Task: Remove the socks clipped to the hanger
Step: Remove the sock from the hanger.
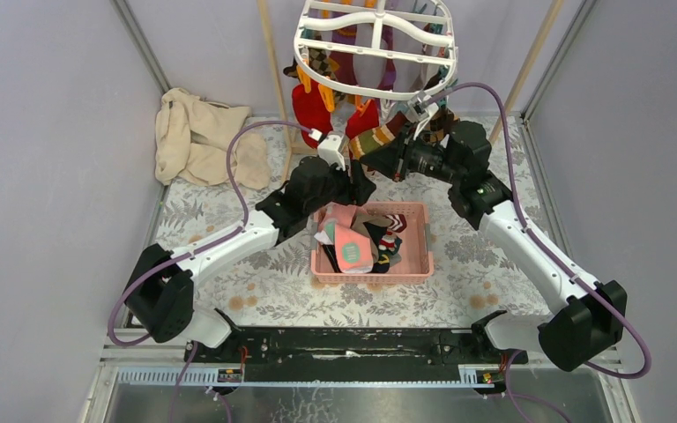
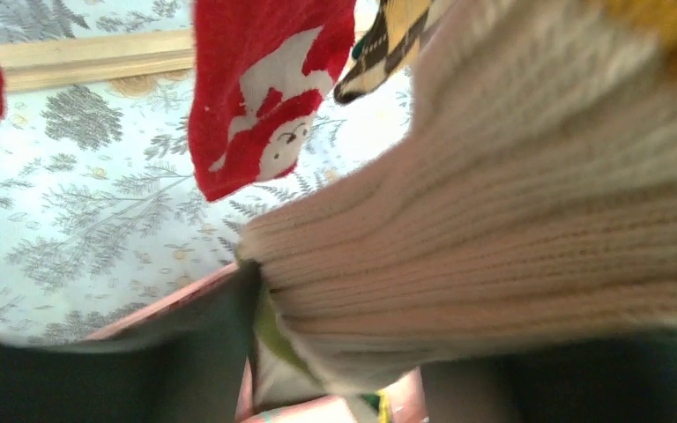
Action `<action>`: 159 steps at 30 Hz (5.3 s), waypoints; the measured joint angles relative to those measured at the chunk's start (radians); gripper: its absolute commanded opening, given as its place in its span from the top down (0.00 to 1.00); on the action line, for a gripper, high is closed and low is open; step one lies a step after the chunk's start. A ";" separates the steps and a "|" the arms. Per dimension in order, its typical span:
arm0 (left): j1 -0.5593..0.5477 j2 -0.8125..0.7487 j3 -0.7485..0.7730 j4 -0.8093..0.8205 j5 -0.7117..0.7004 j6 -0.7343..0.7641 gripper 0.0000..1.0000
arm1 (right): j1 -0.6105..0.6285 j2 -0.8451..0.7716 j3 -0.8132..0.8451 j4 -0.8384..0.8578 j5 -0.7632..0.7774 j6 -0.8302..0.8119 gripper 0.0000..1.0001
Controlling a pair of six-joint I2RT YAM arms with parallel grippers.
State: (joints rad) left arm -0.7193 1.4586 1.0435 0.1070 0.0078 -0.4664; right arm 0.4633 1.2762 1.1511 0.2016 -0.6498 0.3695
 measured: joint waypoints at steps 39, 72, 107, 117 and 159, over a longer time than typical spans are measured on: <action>0.211 -0.072 0.005 -0.124 0.107 -0.041 1.00 | -0.272 -0.170 -0.213 -0.059 0.271 -0.058 0.36; 0.272 -0.192 0.005 -0.225 0.216 -0.061 0.89 | -0.274 -0.234 -0.228 0.075 0.346 -0.079 0.41; 0.381 -0.173 0.051 -0.295 0.354 -0.075 0.68 | -0.274 0.018 -0.221 0.330 0.147 0.012 0.90; 0.326 -0.266 0.055 -0.296 0.390 -0.121 0.59 | -0.274 -0.045 -0.221 0.311 0.105 0.019 1.00; -0.192 0.073 0.673 -0.272 0.084 -0.160 0.44 | -0.253 -0.204 -0.143 -0.130 0.092 -0.014 1.00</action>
State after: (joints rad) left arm -0.9112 1.5314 1.7161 -0.1650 0.0921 -0.6262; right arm 0.2100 1.0725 1.0084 0.0711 -0.5579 0.3553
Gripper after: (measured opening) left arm 0.567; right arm 0.056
